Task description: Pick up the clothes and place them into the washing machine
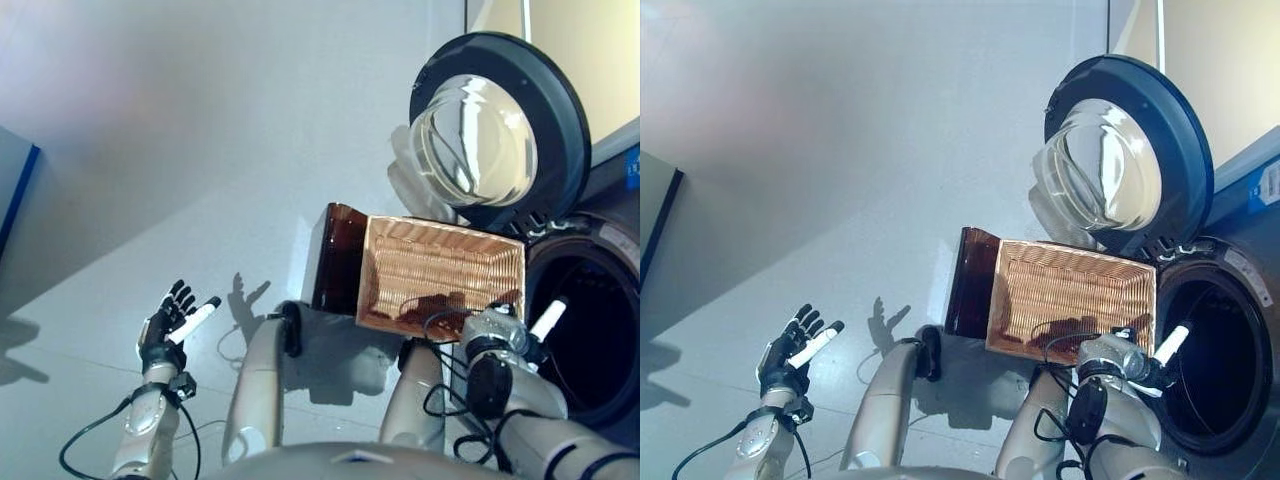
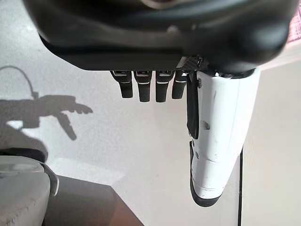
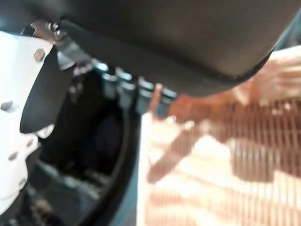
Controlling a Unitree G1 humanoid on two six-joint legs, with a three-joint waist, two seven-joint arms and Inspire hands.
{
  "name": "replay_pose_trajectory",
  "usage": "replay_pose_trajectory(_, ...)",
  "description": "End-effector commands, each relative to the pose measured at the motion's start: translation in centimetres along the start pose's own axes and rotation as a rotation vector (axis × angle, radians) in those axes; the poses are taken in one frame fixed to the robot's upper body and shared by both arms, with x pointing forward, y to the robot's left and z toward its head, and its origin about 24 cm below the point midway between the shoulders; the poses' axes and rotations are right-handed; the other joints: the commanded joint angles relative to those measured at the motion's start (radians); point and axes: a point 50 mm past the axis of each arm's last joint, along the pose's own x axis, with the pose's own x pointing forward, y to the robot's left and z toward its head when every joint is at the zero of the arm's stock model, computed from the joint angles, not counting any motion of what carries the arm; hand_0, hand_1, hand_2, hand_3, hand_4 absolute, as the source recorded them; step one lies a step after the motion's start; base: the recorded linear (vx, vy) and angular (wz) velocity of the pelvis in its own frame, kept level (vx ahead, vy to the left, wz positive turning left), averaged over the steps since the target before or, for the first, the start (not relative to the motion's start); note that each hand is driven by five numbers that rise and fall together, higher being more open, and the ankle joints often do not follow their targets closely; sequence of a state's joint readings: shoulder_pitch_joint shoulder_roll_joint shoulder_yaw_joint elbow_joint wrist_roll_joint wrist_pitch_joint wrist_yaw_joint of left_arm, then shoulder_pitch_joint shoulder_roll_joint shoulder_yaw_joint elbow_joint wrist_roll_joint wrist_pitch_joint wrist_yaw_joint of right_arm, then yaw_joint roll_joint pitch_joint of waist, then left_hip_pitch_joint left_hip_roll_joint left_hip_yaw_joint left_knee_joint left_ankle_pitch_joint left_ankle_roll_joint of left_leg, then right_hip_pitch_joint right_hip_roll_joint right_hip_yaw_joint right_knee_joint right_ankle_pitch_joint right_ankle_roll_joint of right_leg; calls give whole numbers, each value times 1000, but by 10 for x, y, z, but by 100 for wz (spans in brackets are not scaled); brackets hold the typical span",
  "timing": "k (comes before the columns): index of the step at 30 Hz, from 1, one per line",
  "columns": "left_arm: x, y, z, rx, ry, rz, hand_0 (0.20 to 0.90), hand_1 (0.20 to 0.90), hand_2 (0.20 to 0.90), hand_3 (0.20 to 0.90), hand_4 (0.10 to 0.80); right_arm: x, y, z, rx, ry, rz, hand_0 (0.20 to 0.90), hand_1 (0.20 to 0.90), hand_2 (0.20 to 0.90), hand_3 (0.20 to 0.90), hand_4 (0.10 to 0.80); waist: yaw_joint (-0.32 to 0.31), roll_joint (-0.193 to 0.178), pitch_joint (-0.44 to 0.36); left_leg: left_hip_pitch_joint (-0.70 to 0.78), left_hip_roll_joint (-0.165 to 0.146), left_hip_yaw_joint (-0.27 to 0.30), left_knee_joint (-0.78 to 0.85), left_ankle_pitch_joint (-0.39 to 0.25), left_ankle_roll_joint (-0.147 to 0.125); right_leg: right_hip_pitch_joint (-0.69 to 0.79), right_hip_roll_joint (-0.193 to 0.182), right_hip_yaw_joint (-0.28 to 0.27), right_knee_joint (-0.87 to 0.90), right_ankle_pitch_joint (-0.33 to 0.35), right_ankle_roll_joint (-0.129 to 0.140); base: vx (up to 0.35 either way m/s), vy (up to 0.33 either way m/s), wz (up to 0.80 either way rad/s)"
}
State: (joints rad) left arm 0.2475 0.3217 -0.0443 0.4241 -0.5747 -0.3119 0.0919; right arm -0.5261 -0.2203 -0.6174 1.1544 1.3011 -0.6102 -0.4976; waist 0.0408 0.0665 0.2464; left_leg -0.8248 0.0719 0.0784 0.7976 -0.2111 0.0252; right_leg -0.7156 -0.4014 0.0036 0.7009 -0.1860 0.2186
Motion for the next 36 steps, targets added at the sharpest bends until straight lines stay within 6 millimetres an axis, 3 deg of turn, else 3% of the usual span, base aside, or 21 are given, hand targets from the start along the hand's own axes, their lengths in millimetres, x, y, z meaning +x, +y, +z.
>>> replay_pose_trajectory(1,4,14,35,-25,-193,57,900,900,900,900,800,5,9,23,-31,-129,123,900,900,900,900,800,3,-19,-39,64,16,-35,-35,-27,-84,17,-1,11,-168,195,-26,34,4,-2)
replay_pose_trajectory(9,5,13,33,-40,-194,74,900,900,900,900,800,-6,1,1,-229,-98,233,900,900,900,900,800,-2,-50,-38,148,13,-29,-146,17,-99,125,7,-24,-318,252,-23,43,-30,-4)
replay_pose_trajectory(14,7,9,30,-65,-187,71,900,900,900,900,800,-9,-23,-18,-319,-11,280,900,900,900,900,800,-5,-78,-44,249,9,-36,-278,73,-112,241,16,-54,-460,305,-20,90,-67,-1)
replay_pose_trajectory(22,8,8,19,-57,-143,72,900,900,900,900,800,-4,-38,-13,-495,-13,353,900,900,900,900,800,-18,-100,-54,372,10,-39,-413,132,-118,359,16,-87,-564,346,-13,81,-41,2)
replay_pose_trajectory(25,8,6,13,-25,-116,49,900,900,900,900,800,1,-43,-11,-764,-18,447,900,900,900,900,800,-14,-105,-62,452,24,-45,-487,163,-127,427,31,-110,-596,347,-11,116,-50,-8)
replay_pose_trajectory(28,7,7,8,-26,-95,51,900,900,900,900,800,2,-47,-11,-862,-19,484,900,900,900,900,800,-14,-106,-66,498,33,-47,-534,183,-133,460,44,-121,-614,348,-10,99,-41,4)
replay_pose_trajectory(29,6,7,0,-10,-60,48,900,900,900,900,800,7,-57,-9,-1062,-24,526,900,900,900,900,800,-9,-107,-76,543,44,-46,-581,195,-139,493,61,-129,-630,346,-10,106,-38,-1)
replay_pose_trajectory(32,5,6,-8,14,-21,27,900,900,900,900,800,15,-69,-1,-1362,-60,567,900,900,900,900,800,-9,-111,-97,603,54,-50,-661,234,-145,529,75,-144,-664,356,-9,114,-45,5)
replay_pose_trajectory(36,3,6,-17,31,18,27,900,900,900,900,800,21,-83,10,-1451,-61,548,900,900,900,900,800,-12,-113,-121,656,67,-43,-721,256,-148,567,91,-158,-695,359,-7,99,-26,-1)
